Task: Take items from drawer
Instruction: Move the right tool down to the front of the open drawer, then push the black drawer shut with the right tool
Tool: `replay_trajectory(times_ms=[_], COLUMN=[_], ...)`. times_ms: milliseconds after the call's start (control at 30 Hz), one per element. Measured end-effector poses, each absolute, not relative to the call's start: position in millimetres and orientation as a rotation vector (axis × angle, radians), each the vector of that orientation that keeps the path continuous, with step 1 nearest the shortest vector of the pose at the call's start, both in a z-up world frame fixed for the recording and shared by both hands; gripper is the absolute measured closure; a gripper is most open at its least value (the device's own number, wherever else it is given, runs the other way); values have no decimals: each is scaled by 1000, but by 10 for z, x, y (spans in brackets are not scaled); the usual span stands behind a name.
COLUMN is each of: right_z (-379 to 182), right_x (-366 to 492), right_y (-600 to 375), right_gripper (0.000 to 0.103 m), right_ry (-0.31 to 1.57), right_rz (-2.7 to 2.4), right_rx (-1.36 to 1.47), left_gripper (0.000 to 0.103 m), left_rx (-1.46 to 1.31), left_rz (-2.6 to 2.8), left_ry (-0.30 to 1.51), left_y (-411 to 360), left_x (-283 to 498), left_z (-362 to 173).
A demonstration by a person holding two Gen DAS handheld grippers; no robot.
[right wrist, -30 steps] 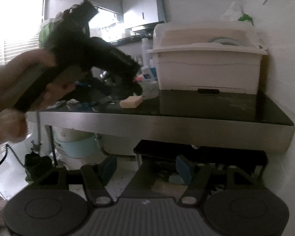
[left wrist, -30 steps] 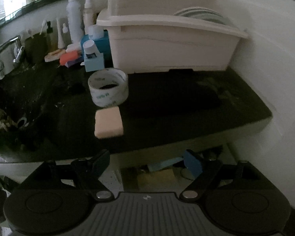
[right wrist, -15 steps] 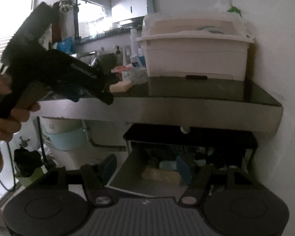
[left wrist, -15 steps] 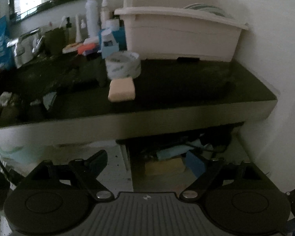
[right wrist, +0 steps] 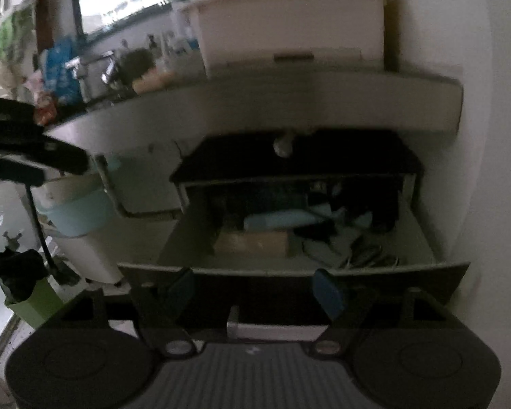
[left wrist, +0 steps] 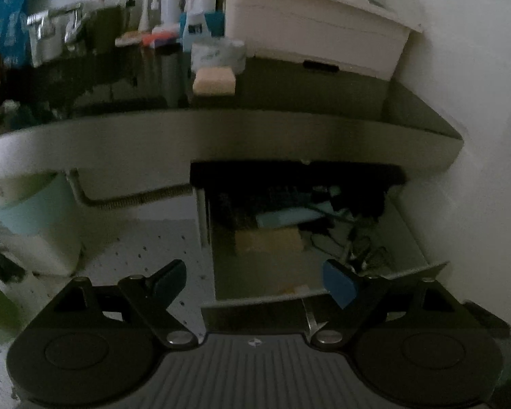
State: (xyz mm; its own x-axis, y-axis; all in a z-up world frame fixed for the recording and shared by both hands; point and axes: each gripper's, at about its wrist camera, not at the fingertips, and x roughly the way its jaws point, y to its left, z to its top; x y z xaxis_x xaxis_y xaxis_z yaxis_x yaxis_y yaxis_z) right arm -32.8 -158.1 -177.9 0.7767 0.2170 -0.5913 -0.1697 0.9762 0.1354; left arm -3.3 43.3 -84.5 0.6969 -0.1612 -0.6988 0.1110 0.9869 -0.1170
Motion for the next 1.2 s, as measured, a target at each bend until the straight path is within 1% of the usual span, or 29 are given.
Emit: replay_trajectory(times_ms=[167, 333, 467, 600, 800, 933, 1200], right_z=[-2102, -2361, -2516, -2602, -2664, -2713, -2729], right_x=[-158, -24, 71, 107, 195, 235, 315], right_y=[-1417, -1272, -1219, -1178, -1176, -1144, -1063], right_gripper=[26, 26, 26, 26, 26, 26, 28], right_ry=[698, 667, 680, 690, 672, 693, 713], right_rz=[114, 41, 11, 5, -35, -21, 18], right_rx=[74, 53, 49, 44, 63, 43, -2], left_gripper=[16, 16, 16, 16, 16, 16, 16], left_rx=[-84, -42, -75, -108, -88, -79, -98], left_rz=[-147, -133, -170, -217, -218, -233, -252], left_ry=[770, 737, 770, 775, 774, 760, 788], left_y=[508, 507, 549, 609, 617, 601, 661], left_x=[-167, -263, -253, -240, -192, -170, -27], left_z=[-956, -1073, -1178, -1226, -1284, -1316, -1377])
